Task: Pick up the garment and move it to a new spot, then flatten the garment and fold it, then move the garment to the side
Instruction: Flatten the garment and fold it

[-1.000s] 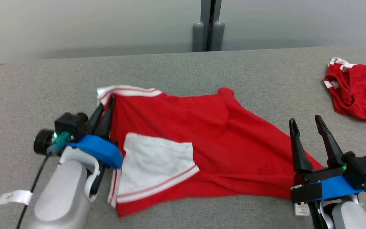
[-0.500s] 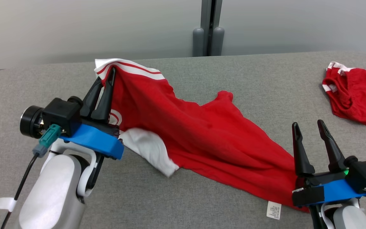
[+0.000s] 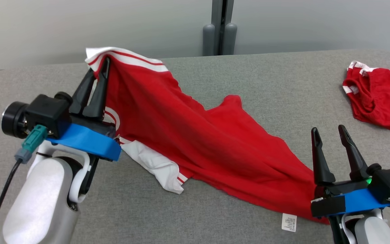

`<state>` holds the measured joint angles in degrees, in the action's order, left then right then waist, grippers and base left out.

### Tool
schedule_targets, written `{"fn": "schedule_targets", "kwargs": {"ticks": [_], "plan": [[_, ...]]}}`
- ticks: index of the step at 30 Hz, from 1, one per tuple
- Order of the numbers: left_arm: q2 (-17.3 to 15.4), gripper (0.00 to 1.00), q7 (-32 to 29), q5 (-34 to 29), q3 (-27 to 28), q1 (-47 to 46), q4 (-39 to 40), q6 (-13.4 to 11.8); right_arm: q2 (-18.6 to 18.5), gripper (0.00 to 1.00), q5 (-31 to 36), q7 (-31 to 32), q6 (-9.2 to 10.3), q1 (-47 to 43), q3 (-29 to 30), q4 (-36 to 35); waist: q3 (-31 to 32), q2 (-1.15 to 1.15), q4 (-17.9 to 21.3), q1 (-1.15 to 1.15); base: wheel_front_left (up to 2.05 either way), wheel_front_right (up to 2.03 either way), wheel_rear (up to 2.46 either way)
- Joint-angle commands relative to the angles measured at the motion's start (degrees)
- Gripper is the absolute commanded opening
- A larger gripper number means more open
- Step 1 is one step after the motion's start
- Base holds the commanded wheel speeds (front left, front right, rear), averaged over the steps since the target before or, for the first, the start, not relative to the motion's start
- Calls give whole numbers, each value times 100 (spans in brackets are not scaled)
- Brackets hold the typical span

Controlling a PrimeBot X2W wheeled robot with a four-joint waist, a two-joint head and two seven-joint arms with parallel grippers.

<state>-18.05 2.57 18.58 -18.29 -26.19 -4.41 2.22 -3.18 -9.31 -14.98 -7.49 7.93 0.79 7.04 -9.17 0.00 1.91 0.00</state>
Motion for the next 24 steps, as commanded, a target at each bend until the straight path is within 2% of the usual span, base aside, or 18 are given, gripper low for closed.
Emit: {"fn": "schedule_targets", "kwargs": {"ticks": [1,15,24], "plan": [[-48,0,-12,-26,34,-75,44,-24,15,100,5,-27,-1,24,11,13,-7,0,10,0,0,0,0],[-275,0,-272,-128,6,-999,157,121,-15,100,-16,-27,-1,273,-64,5,-345,0,347,0,0,0,0],[-486,0,-248,-105,41,-1889,-900,290,7,100,-24,-26,-1,486,-78,-56,-796,0,860,0,0,0,0]]}}
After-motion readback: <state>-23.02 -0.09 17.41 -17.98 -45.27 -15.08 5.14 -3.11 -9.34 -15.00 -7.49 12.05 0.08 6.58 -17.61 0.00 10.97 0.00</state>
